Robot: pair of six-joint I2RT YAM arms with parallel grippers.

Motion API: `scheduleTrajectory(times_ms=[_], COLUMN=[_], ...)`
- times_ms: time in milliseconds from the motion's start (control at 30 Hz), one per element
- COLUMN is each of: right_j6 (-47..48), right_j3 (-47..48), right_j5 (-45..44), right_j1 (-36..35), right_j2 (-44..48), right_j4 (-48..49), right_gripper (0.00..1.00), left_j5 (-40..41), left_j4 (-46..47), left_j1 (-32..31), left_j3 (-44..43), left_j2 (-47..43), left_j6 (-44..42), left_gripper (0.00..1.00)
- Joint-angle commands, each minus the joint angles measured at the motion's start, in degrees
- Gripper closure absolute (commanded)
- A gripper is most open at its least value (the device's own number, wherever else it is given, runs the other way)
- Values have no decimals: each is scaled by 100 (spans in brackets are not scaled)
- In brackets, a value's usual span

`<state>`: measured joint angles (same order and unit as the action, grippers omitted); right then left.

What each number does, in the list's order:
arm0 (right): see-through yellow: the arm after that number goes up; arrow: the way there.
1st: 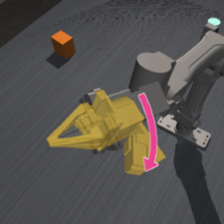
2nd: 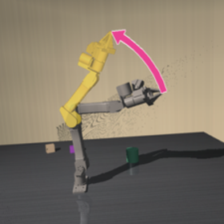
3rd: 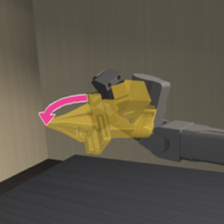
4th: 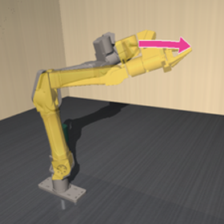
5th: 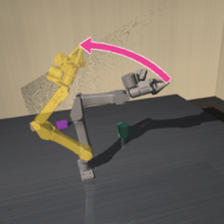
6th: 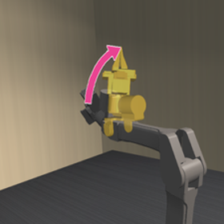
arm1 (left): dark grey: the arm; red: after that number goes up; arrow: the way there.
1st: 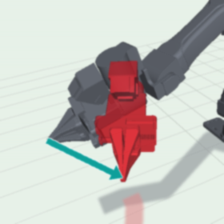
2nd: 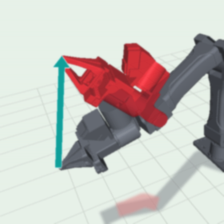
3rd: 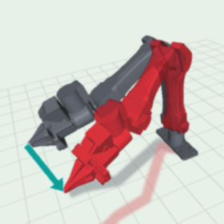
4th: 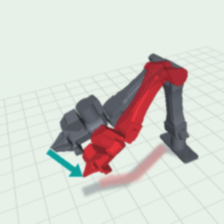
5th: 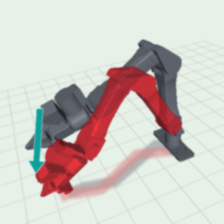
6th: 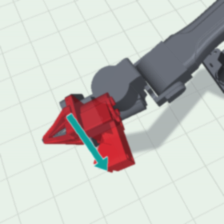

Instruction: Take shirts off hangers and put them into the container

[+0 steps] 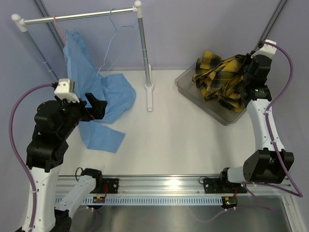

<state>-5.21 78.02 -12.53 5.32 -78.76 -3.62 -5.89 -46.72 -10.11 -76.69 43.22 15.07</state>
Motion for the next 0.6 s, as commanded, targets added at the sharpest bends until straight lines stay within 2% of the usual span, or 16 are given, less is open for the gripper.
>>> scheduleTrajectory(times_ms=[0,300,567], right_j6=[-67,-911,-1463], right_j3=[494,1119,2577], right_j5=[418,884,735], right_j1=[30,21,-198], right_j2=[-435,-1956,-3863], right_j4=[-32,-1149,-2808], right_gripper=[100,100,100], left_j5=[-132,-79,-18], left_j4=[189,146,110], left_j1=[27,27,18], left_j3=[22,145,206], left_j2=[-33,-68,-51], left_j6=[40,75,198], left_gripper=[1,1,1])
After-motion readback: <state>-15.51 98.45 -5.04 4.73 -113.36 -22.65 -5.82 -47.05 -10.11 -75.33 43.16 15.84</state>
